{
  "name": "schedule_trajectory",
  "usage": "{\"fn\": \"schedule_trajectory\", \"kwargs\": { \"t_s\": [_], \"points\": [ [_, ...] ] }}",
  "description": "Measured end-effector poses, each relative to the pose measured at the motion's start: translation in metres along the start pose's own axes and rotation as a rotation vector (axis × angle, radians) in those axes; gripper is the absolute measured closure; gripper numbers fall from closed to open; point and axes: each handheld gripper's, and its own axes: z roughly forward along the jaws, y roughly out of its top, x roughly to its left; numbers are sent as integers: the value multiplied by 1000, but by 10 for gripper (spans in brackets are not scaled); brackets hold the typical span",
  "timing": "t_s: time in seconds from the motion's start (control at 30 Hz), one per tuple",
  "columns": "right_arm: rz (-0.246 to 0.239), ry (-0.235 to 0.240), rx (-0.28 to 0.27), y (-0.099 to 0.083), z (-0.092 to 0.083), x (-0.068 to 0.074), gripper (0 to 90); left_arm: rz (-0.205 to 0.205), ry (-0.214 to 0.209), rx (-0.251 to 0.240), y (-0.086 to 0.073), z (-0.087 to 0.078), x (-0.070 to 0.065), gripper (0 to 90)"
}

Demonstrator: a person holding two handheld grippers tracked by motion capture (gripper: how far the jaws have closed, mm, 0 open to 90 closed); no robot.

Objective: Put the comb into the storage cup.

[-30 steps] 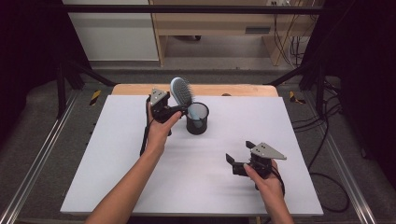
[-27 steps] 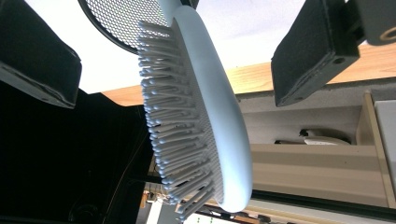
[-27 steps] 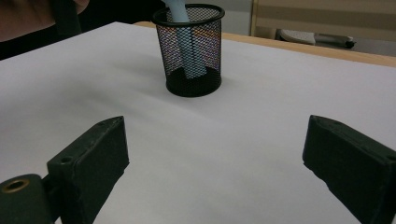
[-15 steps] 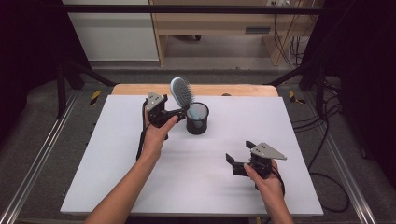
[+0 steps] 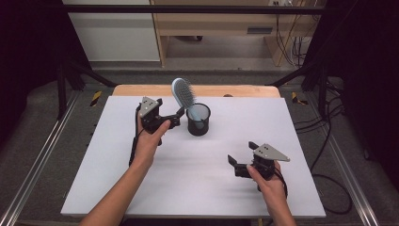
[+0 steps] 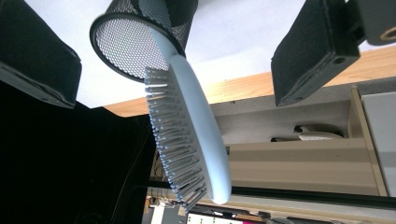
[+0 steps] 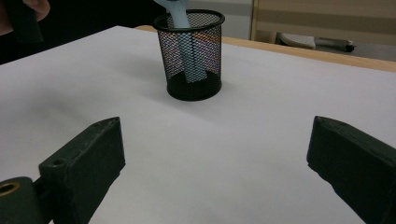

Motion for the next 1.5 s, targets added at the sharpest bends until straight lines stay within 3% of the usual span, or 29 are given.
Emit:
{"fn": "schedule_trajectory", "kwargs": {
  "t_s": [0.6,0.83,1.23,1.5],
  "points": [
    [29,0,1,1,-2,-3,27,20,0,0,-10,-41,17,17],
    [6,13,0,1,-2,-3,33,45,4,7,-11,-57,24,17],
    [-6,-19,-17,1,-2,-6,35,47,20,-13,-15,-94,42,17],
    [-13,-44,-27,10,-6,-10,37,30,41,-31,-17,-118,57,17]
  ]
}}
